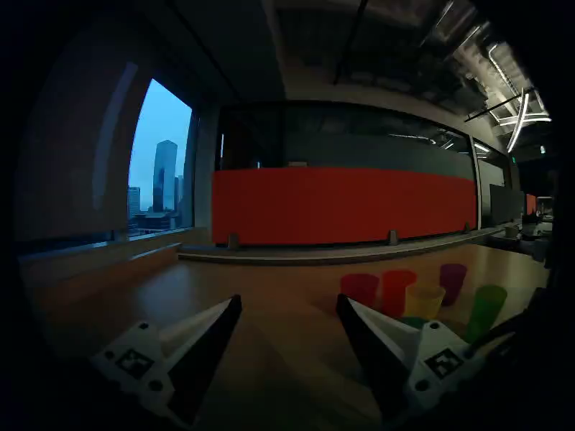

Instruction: Pour water

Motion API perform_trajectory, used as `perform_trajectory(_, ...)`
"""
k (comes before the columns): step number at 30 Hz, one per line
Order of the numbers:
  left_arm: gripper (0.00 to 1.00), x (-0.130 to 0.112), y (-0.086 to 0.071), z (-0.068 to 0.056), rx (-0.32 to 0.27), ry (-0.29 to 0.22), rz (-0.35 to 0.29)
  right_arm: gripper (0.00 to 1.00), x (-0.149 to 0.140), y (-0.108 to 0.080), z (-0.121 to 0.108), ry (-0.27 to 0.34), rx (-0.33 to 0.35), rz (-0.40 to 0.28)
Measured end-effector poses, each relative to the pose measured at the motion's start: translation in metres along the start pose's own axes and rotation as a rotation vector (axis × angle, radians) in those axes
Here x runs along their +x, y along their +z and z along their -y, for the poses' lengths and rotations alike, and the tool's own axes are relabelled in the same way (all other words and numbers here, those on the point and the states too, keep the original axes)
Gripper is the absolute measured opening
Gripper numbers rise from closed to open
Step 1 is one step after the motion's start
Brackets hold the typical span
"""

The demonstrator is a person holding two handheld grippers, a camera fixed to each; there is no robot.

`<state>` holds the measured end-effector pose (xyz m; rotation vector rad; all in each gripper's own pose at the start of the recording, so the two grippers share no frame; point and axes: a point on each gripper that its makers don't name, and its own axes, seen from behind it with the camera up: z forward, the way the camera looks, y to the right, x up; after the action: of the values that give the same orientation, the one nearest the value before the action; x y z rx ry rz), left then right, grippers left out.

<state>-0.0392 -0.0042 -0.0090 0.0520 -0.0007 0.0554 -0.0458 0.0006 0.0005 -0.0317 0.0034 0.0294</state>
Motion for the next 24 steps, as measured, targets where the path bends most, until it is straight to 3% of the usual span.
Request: perform_trajectory(24, 0.98, -0.0015, 0.0021, -0.0002, 0.000, -0.003, -0.001, 0.99, 0.0004, -0.0003, 0.0002, 0.000, 0.000, 0.000)
